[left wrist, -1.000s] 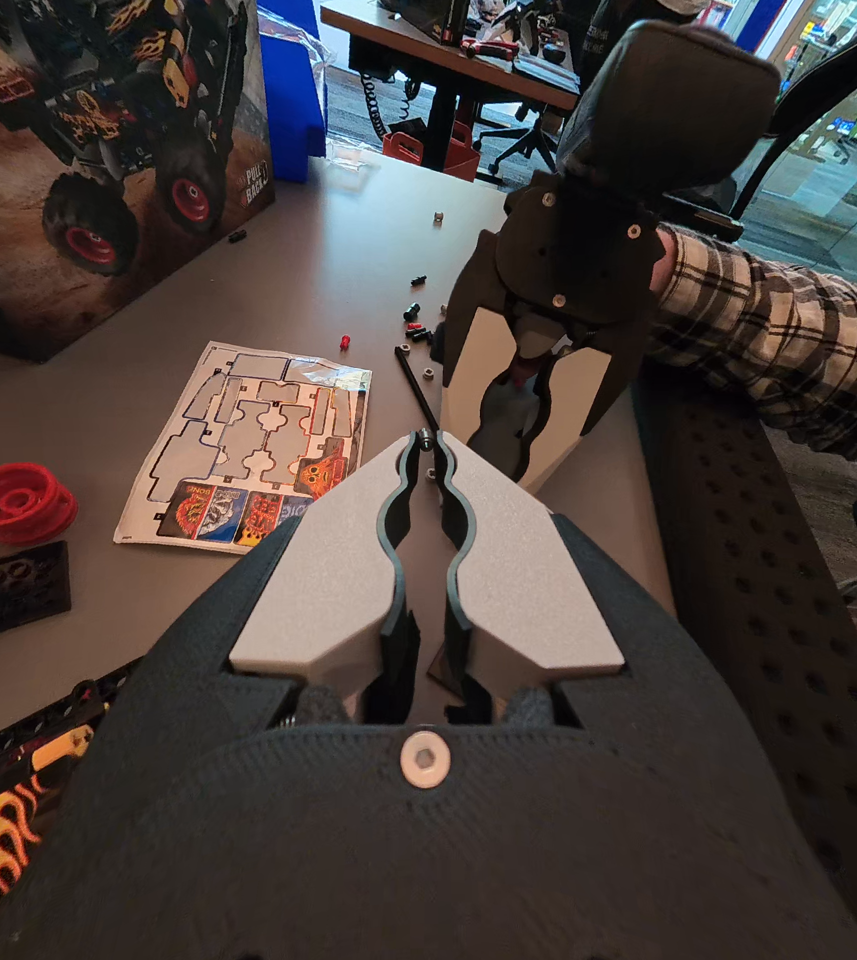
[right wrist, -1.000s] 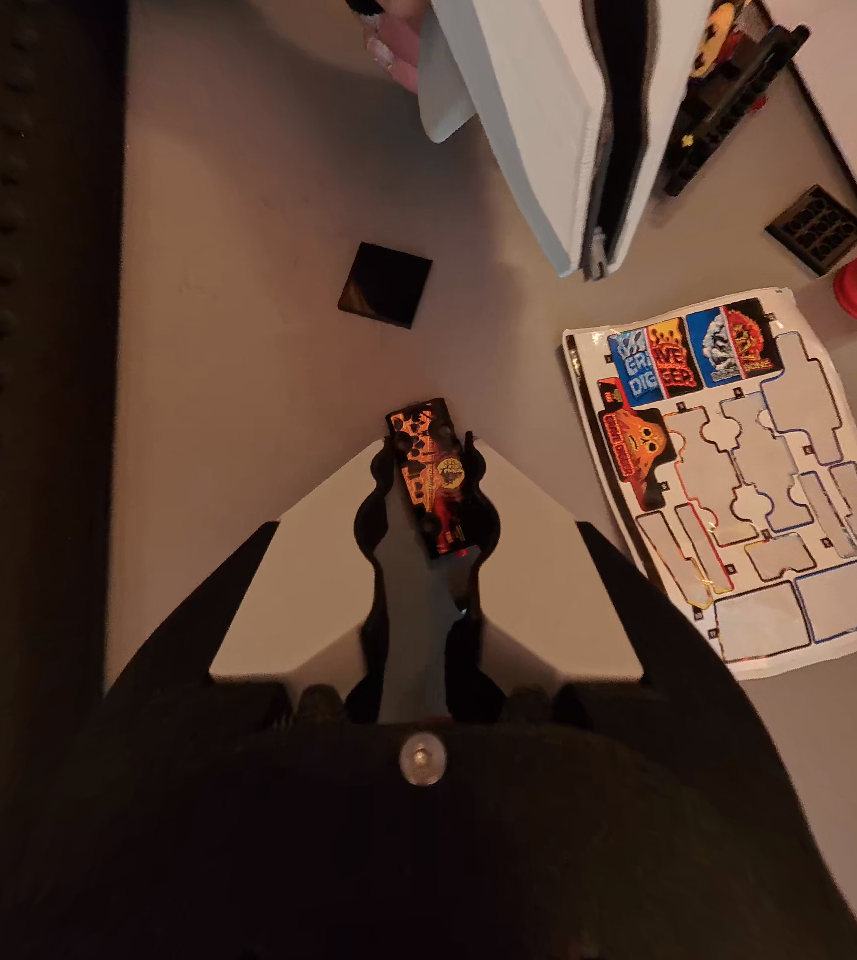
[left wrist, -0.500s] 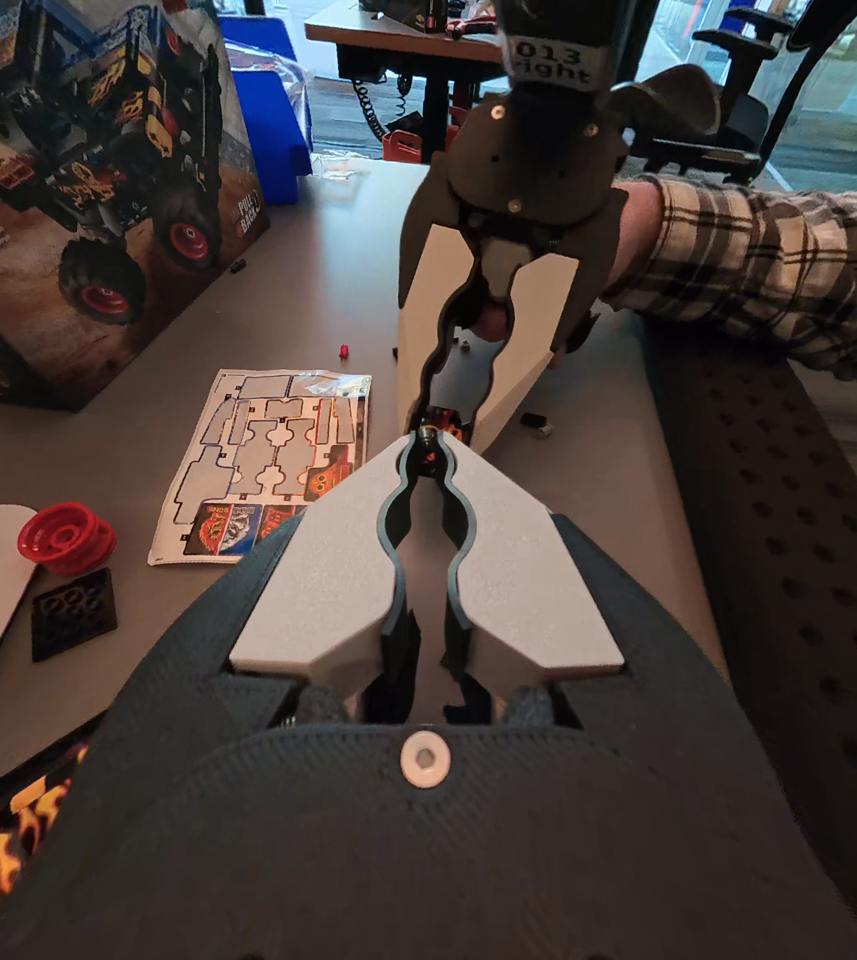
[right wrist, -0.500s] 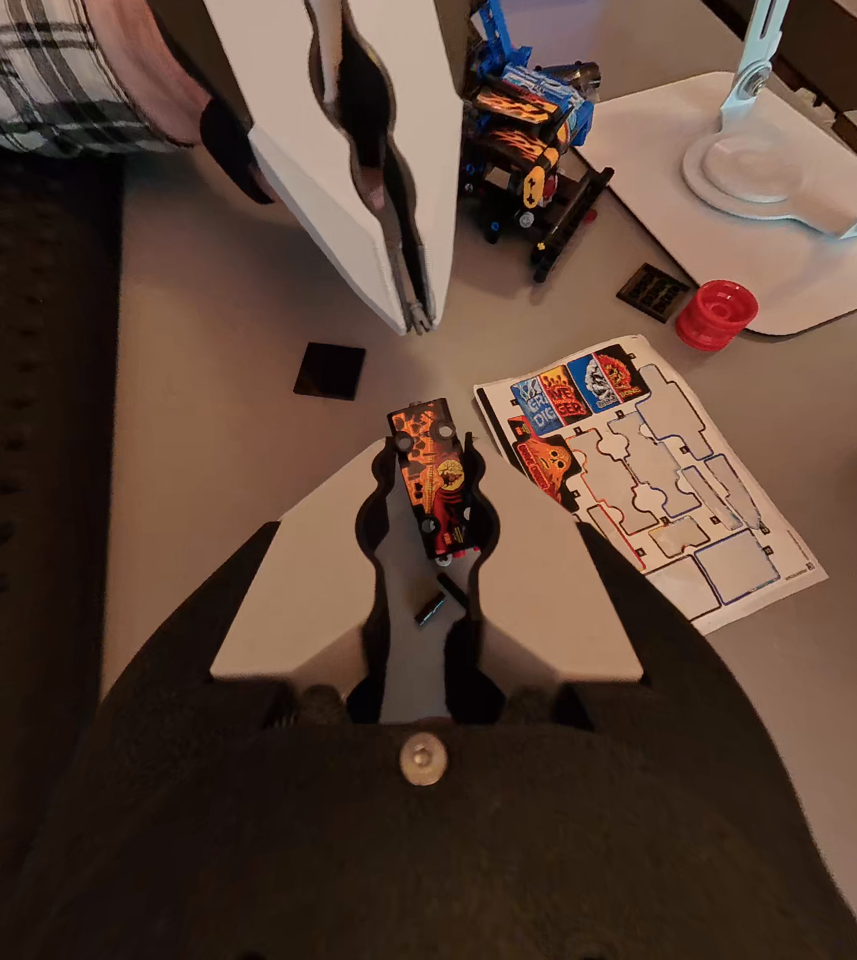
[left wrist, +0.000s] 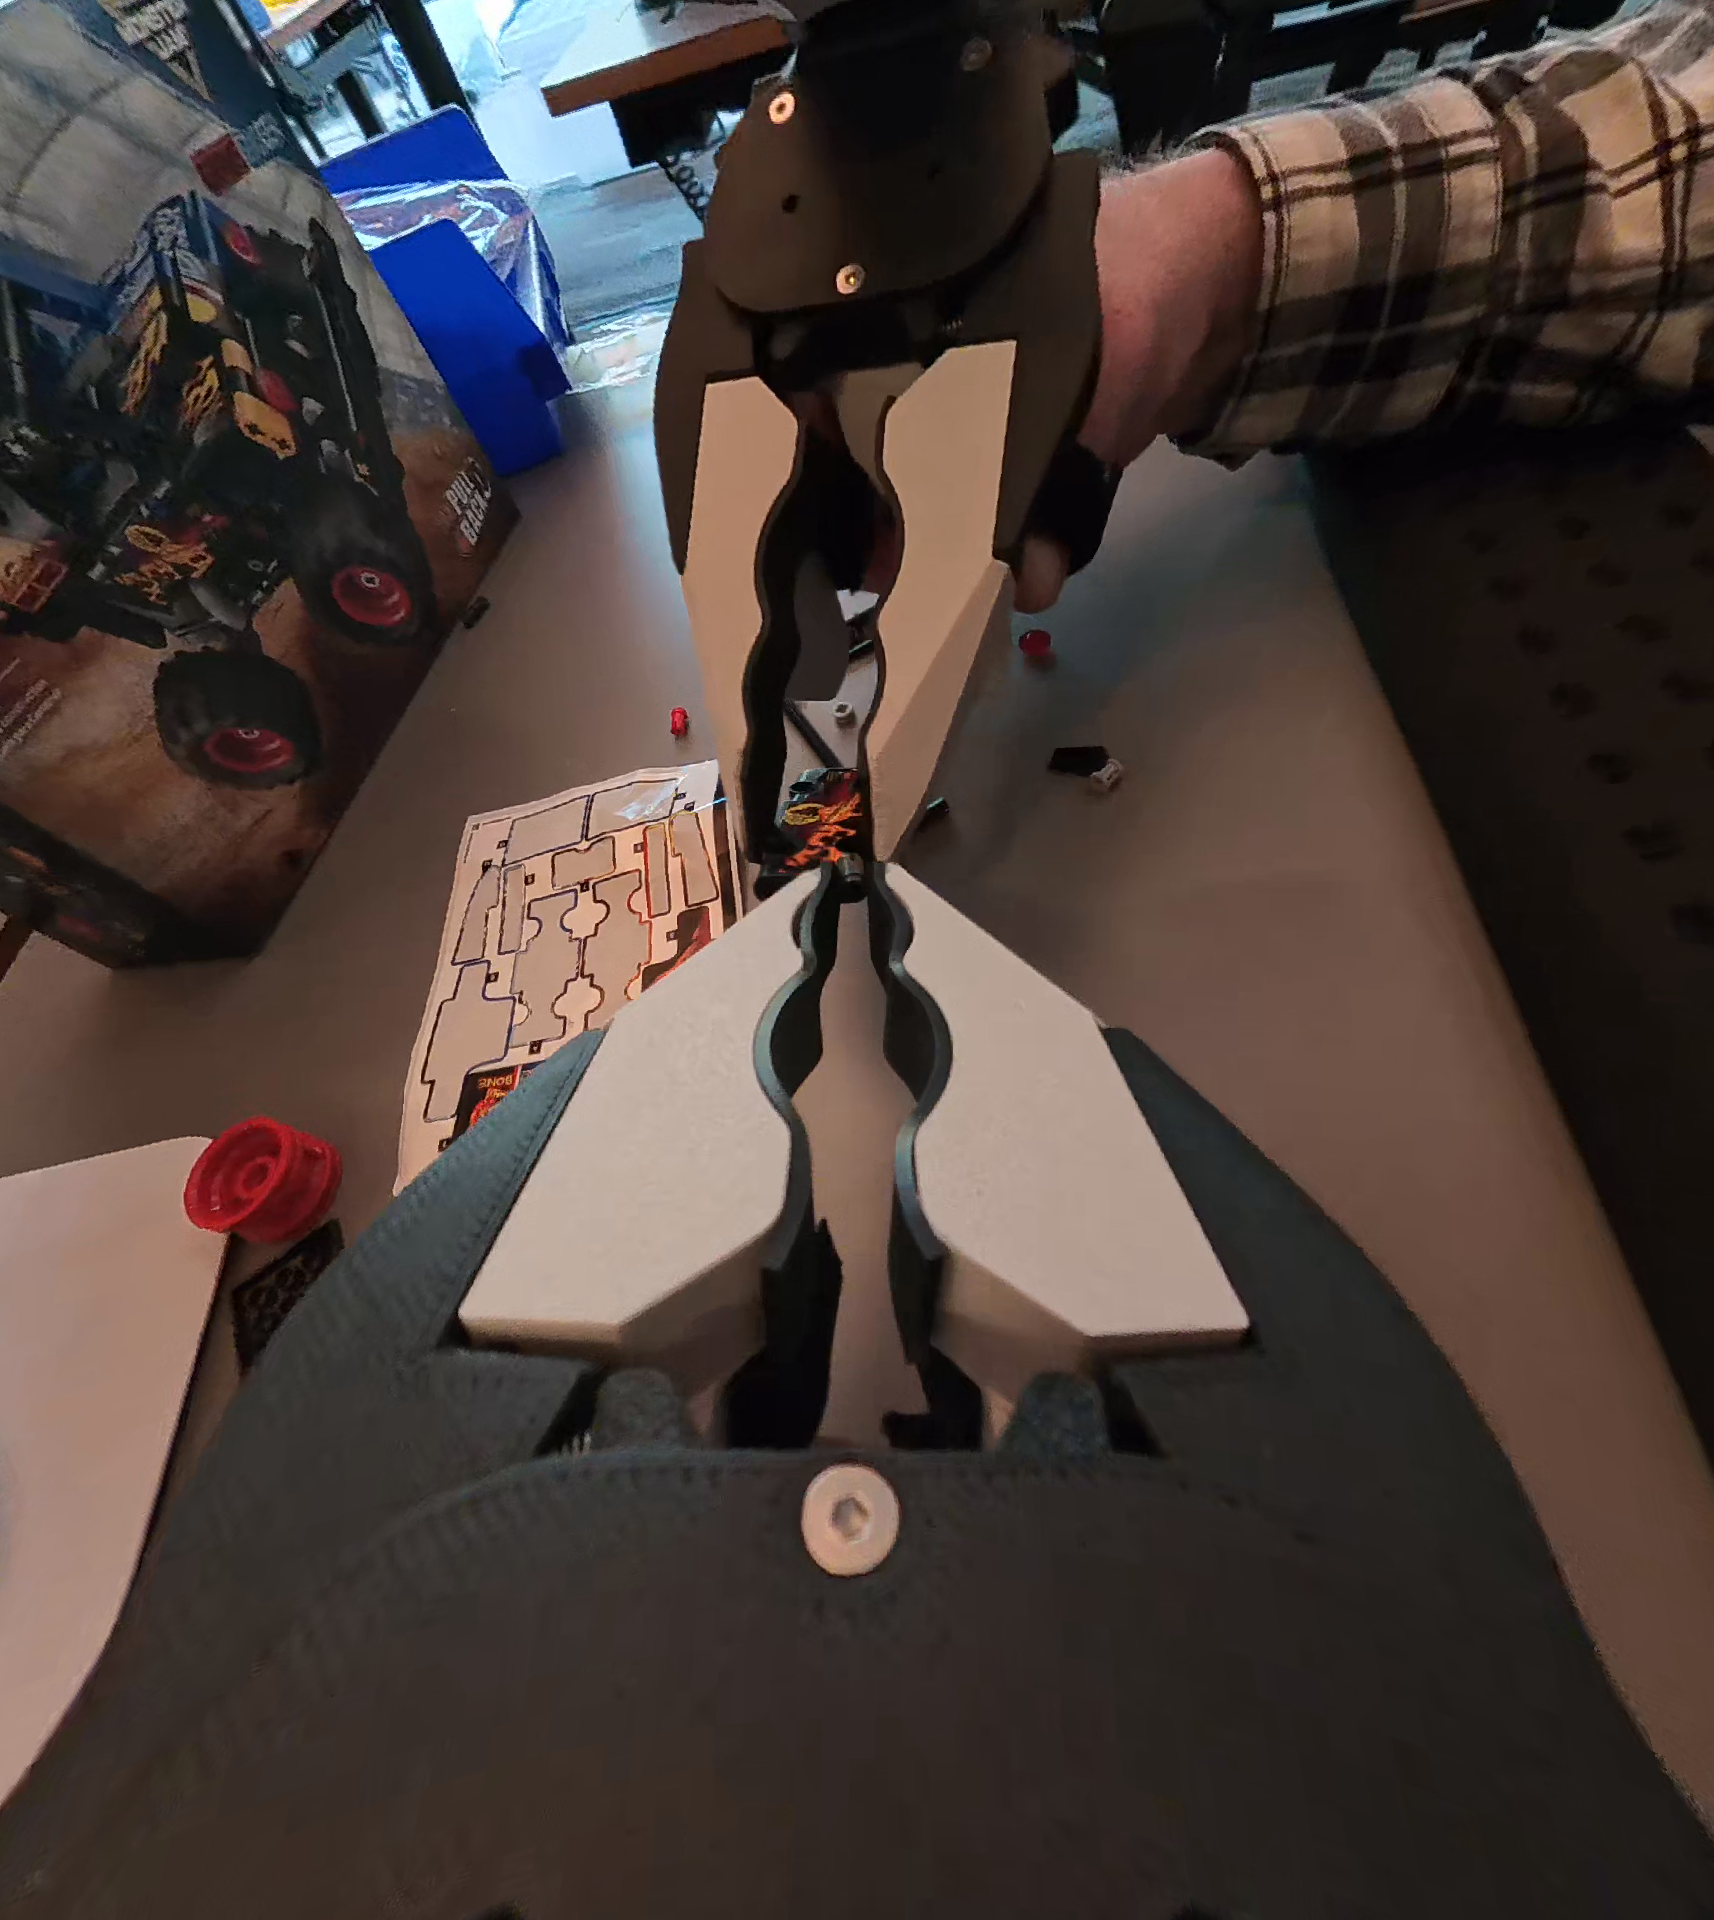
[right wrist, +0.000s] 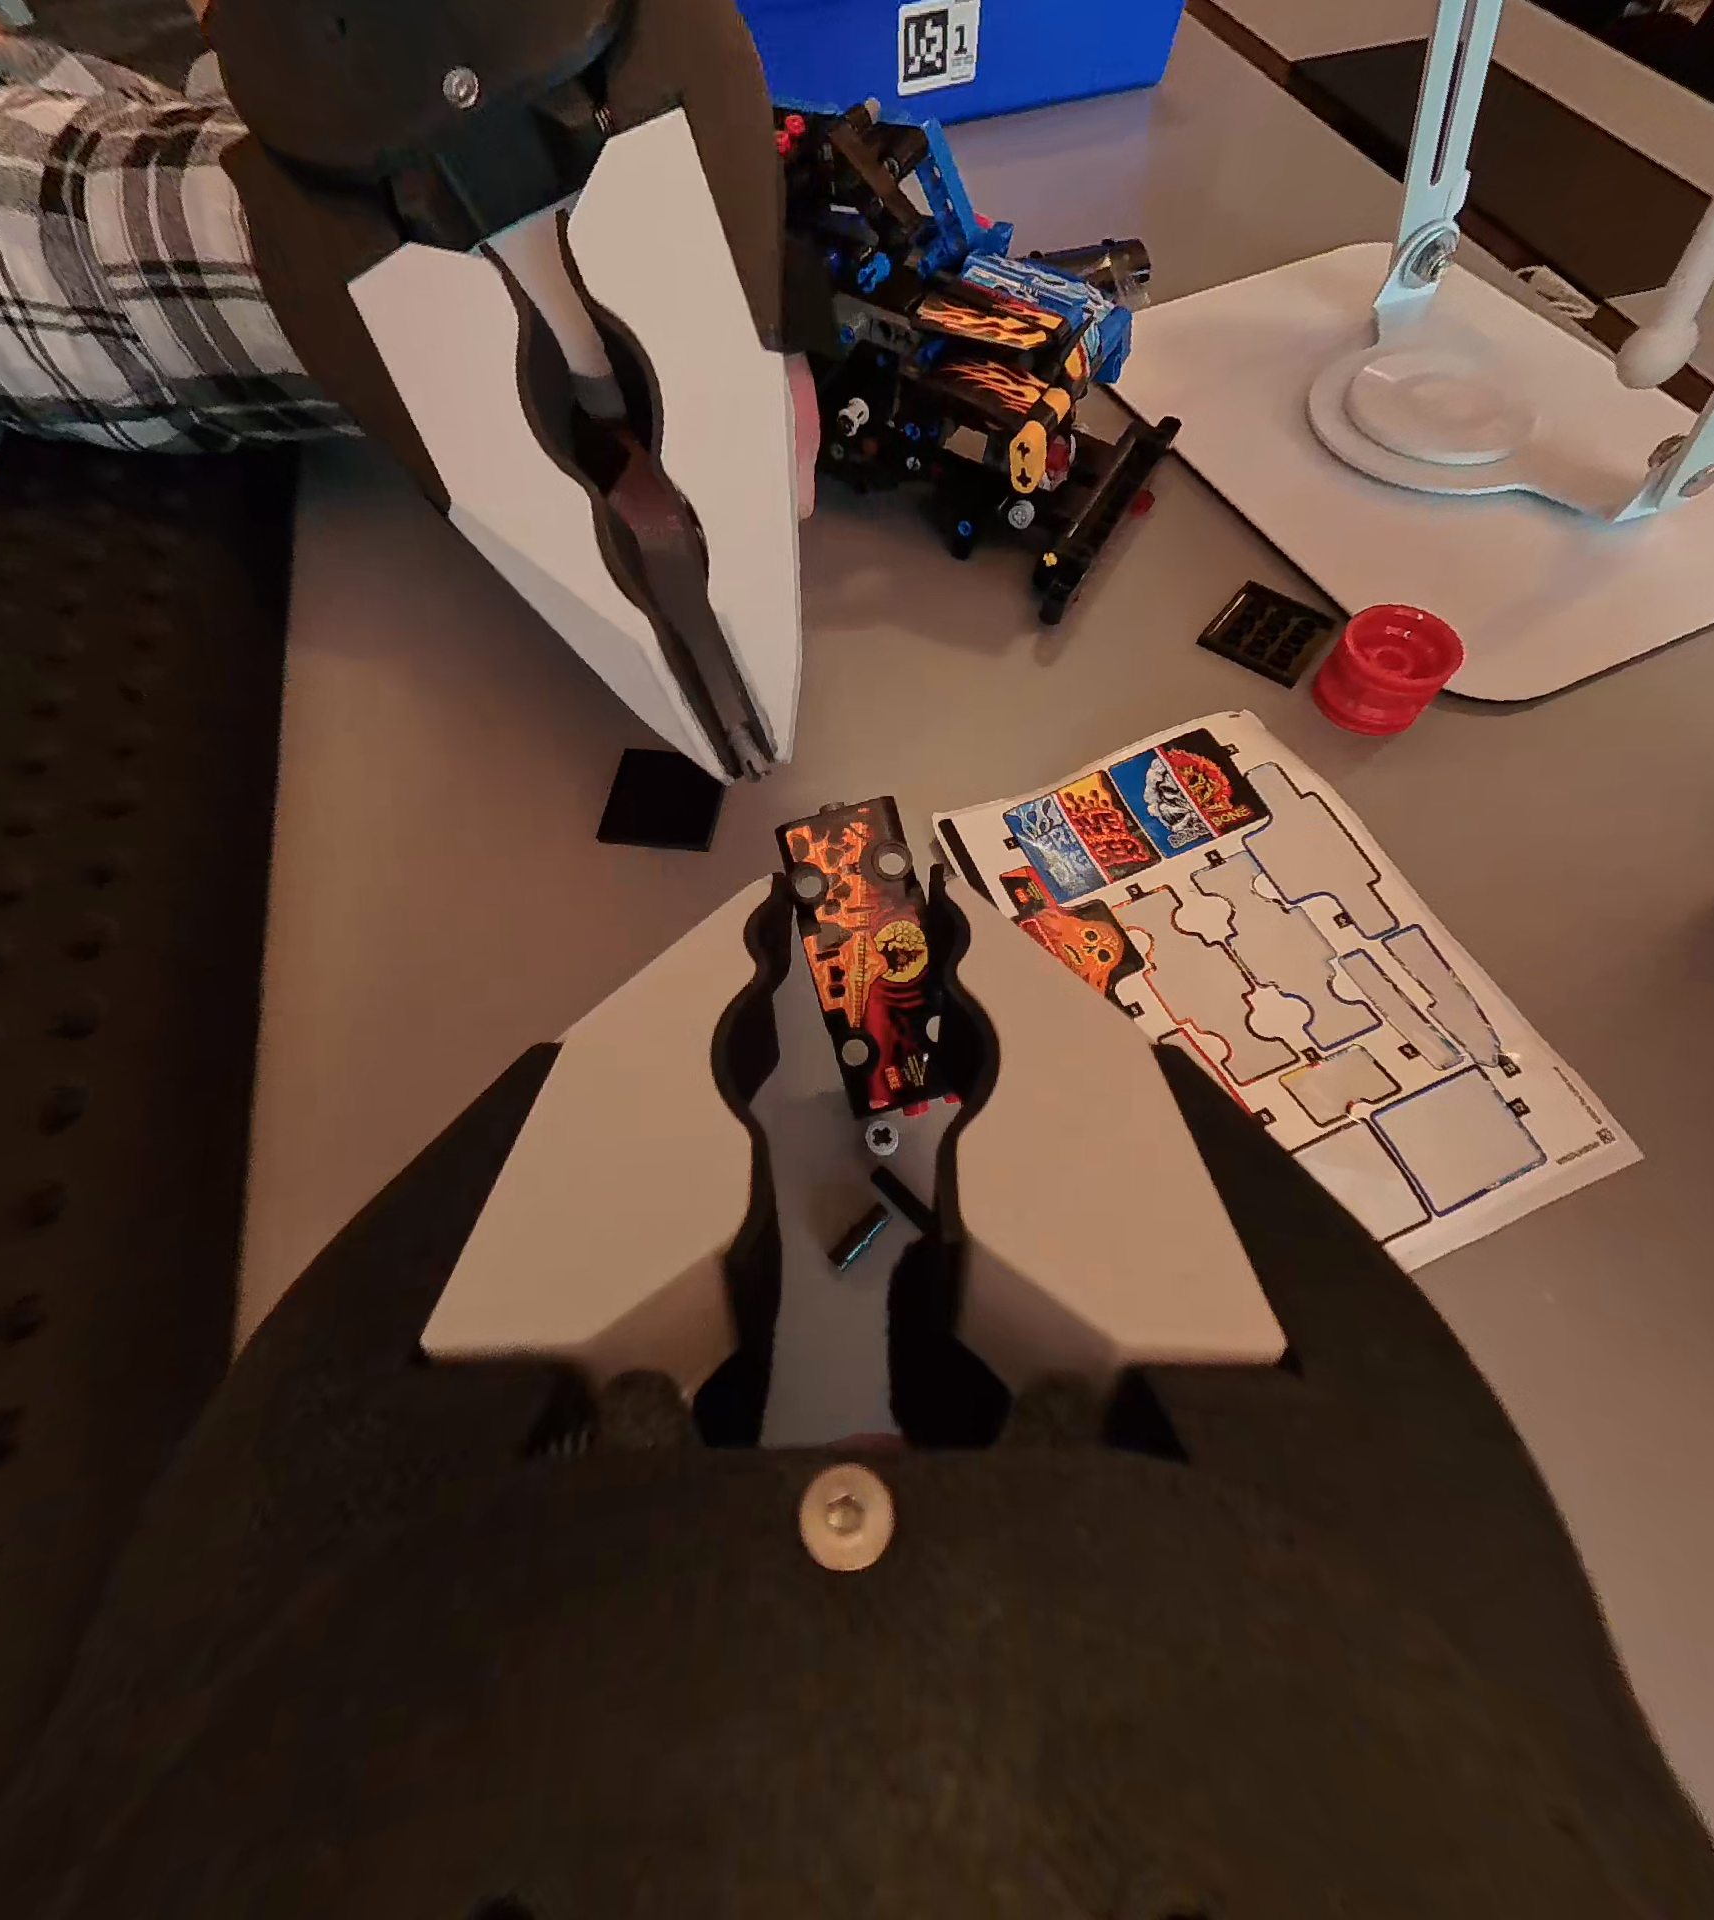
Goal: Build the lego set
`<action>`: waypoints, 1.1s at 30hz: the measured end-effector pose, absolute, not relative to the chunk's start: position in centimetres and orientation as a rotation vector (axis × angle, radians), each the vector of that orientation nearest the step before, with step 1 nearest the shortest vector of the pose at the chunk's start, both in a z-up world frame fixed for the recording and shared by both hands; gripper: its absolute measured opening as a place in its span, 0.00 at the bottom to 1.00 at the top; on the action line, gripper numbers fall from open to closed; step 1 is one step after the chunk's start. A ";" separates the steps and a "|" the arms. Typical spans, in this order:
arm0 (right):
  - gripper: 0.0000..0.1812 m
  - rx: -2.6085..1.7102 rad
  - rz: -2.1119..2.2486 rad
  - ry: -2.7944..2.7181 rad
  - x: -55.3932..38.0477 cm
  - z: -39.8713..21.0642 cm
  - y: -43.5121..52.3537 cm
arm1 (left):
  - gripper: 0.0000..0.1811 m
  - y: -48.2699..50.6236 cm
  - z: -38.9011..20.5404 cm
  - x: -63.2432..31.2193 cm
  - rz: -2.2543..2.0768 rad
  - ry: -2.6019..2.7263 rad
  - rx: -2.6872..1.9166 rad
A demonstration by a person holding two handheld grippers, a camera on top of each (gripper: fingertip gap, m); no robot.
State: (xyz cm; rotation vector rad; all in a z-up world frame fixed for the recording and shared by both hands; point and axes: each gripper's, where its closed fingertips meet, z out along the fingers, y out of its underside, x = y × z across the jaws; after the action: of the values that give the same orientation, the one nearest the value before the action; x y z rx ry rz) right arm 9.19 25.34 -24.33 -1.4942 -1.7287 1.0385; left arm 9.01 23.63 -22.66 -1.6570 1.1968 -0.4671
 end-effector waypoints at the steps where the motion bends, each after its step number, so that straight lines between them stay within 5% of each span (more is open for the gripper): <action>1: 0.13 -1.495 1.046 -1.726 9.2 -24.3 25.3 | 0.02 23.6 -22.7 9.0 -0.456 1.202 -1.655; 33: 0.12 -1.475 1.086 -1.745 8.8 -24.7 24.6 | 0.02 23.6 -24.3 8.9 -0.297 1.310 -1.659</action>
State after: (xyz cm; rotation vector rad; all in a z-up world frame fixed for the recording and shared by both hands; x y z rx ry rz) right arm 8.76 24.62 -24.74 -1.4747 -1.7449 1.0860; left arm 8.88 23.64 -24.30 -1.6594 1.3099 -0.2970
